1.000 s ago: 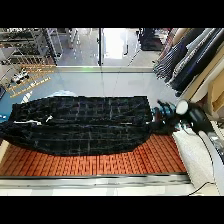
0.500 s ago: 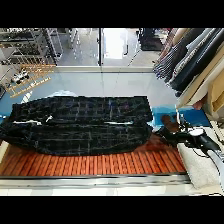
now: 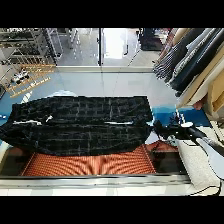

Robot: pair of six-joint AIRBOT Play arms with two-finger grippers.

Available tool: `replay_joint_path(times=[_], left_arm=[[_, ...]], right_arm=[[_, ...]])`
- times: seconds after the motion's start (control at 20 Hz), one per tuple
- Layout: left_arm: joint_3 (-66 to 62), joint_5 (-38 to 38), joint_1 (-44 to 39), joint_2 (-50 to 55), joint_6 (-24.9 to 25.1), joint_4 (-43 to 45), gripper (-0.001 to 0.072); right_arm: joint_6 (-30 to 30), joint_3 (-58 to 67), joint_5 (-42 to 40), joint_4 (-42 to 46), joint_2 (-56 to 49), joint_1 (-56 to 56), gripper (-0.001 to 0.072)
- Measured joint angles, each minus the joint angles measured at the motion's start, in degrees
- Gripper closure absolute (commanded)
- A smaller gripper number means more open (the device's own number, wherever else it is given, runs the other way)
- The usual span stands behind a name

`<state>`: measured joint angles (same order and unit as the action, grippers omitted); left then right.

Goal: Fold the clothes and pants, and hang the long-sleeved shirts on hangers.

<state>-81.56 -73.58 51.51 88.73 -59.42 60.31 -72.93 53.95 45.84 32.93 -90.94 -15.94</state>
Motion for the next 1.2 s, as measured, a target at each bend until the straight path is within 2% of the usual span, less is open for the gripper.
replay_joint_path(times=[0.15, 0.35, 0.45, 0.6, 0.7, 0.85, 1.05, 1.2], left_arm=[[-1.81, -0.46, 0.20, 0.07, -5.07, -2.75, 0.0693], [-12.44, 1.25, 0.44, 0.09, -10.51, -14.88, 0.0693], [-19.26, 1.88, 1.07, 0.02, -11.06, -18.14, 0.0692], [-23.45, 0.42, 2.95, -0.07, -7.13, -17.66, 0.0692], [-21.16, -0.90, 4.35, -0.07, -3.48, -17.03, 0.0692], [-13.14, -3.74, 6.99, -0.04, 3.69, -16.61, 0.0693], [-2.10, -6.27, 12.48, -0.02, 13.44, -13.94, 0.0692], [1.79, -7.26, 17.31, 0.02, 16.55, -8.37, 0.0691]], right_arm=[[-2.51, 7.54, 0.76, 0.33, 0.31, 0.48, 0.0702], [-8.09, 27.98, 4.04, 4.17, 1.57, 0.63, 0.0702], [-7.80, 38.40, 11.98, 8.31, 2.29, 0.44, 0.0702], [-6.97, 42.49, 24.74, 19.08, 5.79, 0.22, 0.0703], [-5.99, 37.05, 27.93, 25.09, 10.49, -0.04, 0.0704], [-4.76, 21.90, 26.97, 30.60, 19.23, -1.01, 0.0704], [-2.99, -0.66, 23.78, 33.64, 30.27, -2.69, 0.0704], [-2.12, -11.85, 22.95, 34.18, 36.04, -3.13, 0.0703]])
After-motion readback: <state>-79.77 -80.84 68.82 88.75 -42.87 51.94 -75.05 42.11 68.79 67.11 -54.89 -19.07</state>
